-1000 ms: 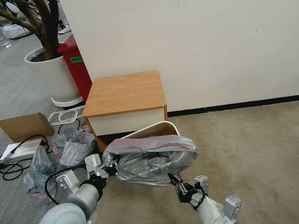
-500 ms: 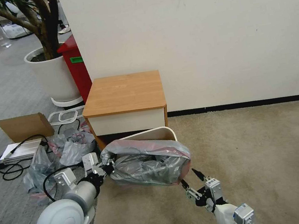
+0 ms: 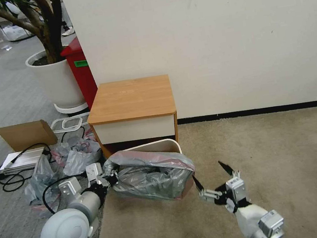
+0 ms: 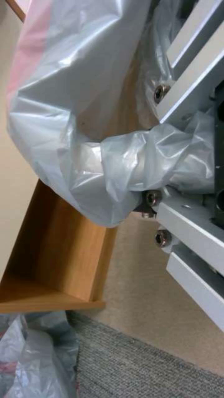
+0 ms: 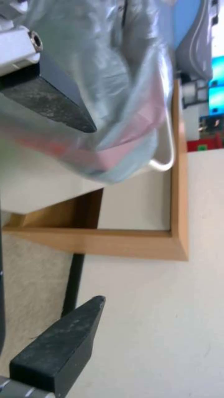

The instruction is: Pick up the garbage bag from the table and place it over the trash can.

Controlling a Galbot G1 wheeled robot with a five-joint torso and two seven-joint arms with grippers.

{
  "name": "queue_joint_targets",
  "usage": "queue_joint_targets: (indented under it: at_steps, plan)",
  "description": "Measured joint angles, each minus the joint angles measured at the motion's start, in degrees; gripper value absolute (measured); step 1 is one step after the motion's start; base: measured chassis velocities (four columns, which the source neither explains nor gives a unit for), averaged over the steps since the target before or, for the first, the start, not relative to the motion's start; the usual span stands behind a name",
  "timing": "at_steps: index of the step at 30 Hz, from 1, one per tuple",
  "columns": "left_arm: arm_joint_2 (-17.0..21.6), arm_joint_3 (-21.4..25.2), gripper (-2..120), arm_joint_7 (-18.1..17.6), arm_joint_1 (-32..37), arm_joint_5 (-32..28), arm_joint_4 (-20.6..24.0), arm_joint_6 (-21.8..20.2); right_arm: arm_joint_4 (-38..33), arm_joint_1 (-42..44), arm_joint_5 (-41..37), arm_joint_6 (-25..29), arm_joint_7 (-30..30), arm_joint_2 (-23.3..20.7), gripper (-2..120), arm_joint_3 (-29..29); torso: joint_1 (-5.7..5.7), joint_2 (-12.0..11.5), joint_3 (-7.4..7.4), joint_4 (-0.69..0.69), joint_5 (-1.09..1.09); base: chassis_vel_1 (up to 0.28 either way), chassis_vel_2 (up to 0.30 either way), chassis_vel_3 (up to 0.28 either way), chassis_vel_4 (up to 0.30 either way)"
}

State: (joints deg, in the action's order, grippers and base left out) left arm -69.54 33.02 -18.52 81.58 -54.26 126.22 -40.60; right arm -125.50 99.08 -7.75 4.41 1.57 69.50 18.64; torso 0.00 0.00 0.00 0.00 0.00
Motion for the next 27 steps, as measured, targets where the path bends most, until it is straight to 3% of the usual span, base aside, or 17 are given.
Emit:
queue_joint_targets:
  at_steps: [23, 27]
  plan:
    - [0.7, -2.6, 3, 0.6, 2.1, 1.3, 2.2, -0.3, 3.3, -6.0, 3.4, 3.3, 3.1, -3.2, 99, -1.6, 0.00, 0.0, 0.00, 0.00, 0.00, 0.000, 0.000, 0.000, 0.000]
    - [0.7, -2.7, 3, 0.7, 2.2, 2.1, 1.7, -0.3, 3.3, -6.1, 3.9, 4.4, 3.1, -3.0, 90, -1.9, 0.00, 0.0, 0.00, 0.00, -0.01, 0.000, 0.000, 0.000, 0.000]
